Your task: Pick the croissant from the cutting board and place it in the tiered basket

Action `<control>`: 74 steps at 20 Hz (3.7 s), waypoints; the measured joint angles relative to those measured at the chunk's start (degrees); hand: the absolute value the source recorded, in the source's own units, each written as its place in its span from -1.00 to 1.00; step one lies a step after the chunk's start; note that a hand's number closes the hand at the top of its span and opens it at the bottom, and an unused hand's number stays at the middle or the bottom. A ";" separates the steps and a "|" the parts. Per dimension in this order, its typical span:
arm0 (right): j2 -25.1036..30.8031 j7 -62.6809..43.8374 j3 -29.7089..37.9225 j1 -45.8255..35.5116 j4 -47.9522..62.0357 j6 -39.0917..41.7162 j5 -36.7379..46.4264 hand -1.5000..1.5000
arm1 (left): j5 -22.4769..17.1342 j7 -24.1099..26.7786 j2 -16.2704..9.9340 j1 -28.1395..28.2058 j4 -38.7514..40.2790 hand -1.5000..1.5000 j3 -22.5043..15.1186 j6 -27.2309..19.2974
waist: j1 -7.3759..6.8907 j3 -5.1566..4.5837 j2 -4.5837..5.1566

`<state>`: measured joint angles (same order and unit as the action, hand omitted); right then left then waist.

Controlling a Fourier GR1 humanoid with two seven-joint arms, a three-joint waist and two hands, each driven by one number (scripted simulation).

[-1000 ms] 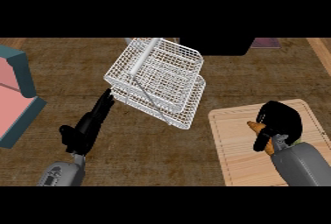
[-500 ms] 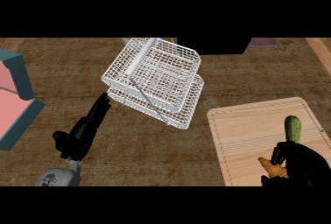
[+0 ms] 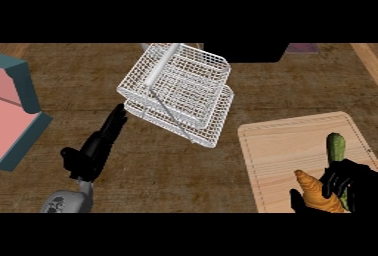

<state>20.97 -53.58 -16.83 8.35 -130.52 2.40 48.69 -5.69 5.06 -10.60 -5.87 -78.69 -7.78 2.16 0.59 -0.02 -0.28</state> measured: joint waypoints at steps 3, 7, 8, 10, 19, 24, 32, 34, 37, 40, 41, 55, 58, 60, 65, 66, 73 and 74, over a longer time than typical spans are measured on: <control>-0.91 -1.09 0.66 -5.18 -2.05 1.01 0.43 1.00 | -0.13 -0.77 -0.03 -1.74 0.82 0.00 0.55 0.39 | -0.25 -0.03 0.11; -3.28 -5.17 0.48 -15.90 -2.21 5.06 0.42 1.00 | 0.43 -0.51 0.83 -2.62 1.82 0.00 0.52 0.16 | -0.72 -0.05 0.18; -3.91 -6.13 1.00 -19.13 -2.13 6.48 0.35 1.00 | 0.63 -0.15 1.05 -2.00 1.57 0.00 0.27 0.17 | -0.87 -0.06 0.18; -5.63 -7.85 2.11 -26.02 -1.21 8.60 -0.27 1.00 | 0.87 -0.58 1.30 -1.70 1.04 0.00 -0.07 0.10 | -1.21 -0.10 0.17; -14.09 -10.40 8.72 -54.20 17.46 11.17 -2.70 1.00 | 1.82 -0.63 1.80 -1.50 0.74 0.00 -0.54 0.16 | -1.92 -0.17 0.26; -18.21 -9.43 12.15 -66.16 32.68 10.01 -1.05 1.00 | 2.09 -0.62 2.30 -2.71 1.77 0.00 -0.36 0.16 | -2.15 -0.14 0.43; -20.43 -5.51 15.86 -78.06 57.68 4.24 -2.32 1.00 | 2.14 -0.10 2.08 -1.88 1.52 0.00 -0.21 1.27 | -2.69 -0.08 0.66; -20.58 -4.60 15.51 -80.12 63.38 1.10 -3.23 1.00 | 2.11 -0.90 2.39 -1.99 0.82 0.00 -0.39 1.28 | -2.81 -0.06 0.69; -20.74 -3.18 15.08 -83.68 71.84 -3.56 -4.45 1.00 | 2.26 -0.57 2.20 -2.99 1.98 0.00 0.19 1.62 | -2.89 -0.07 0.81; -20.82 -1.73 14.06 -86.00 77.87 -7.96 -7.73 1.00 | 2.55 0.55 2.18 -2.57 2.81 0.00 0.39 1.94 | -3.02 -0.07 0.79; -20.84 -1.13 14.33 -87.01 79.70 -9.03 -8.90 1.00 | 2.33 0.92 1.91 -2.35 3.02 0.00 0.61 2.50 | -3.06 -0.07 0.82; -20.85 -1.33 16.44 -90.82 91.20 -24.37 -31.60 -1.00 | 2.76 -0.65 2.78 -3.12 1.80 0.00 0.52 2.53 | -3.77 -0.04 0.66; -20.83 -0.67 15.77 -91.27 91.41 -28.08 -34.40 -1.00 | 3.35 0.42 3.35 -2.50 2.32 0.00 0.43 1.98 | -3.24 -0.04 0.59; -20.85 -0.48 15.05 -92.13 91.76 -31.48 -33.81 -1.00 | 2.83 0.80 2.45 -2.45 2.91 0.00 1.33 2.86 | -2.80 -0.06 0.53; -17.85 -1.69 13.29 -93.07 93.18 -37.97 -26.58 -1.00 | 2.91 0.77 2.52 -1.85 2.86 0.00 2.08 2.04 | -1.17 -0.05 0.10; -17.06 -2.09 12.70 -92.86 93.27 -39.49 -24.73 -1.00 | 2.77 1.06 2.34 -1.54 3.11 0.00 2.40 2.13 | -0.76 -0.06 -0.03; -8.39 -4.13 12.54 -88.01 85.48 -44.23 -17.63 -1.00 | 2.47 1.34 1.83 0.92 2.01 0.00 3.49 1.57 | 1.94 0.10 -1.00; -7.56 -4.39 12.89 -86.75 83.01 -44.56 -17.48 -1.00 | 2.27 1.40 1.57 1.41 1.88 0.00 3.80 1.68 | 2.33 0.12 -1.15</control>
<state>13.41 -57.97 -3.94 -78.40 -47.51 -42.16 31.21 -3.42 6.45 -9.03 -4.46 -76.81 -3.98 3.84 2.92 0.10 -1.43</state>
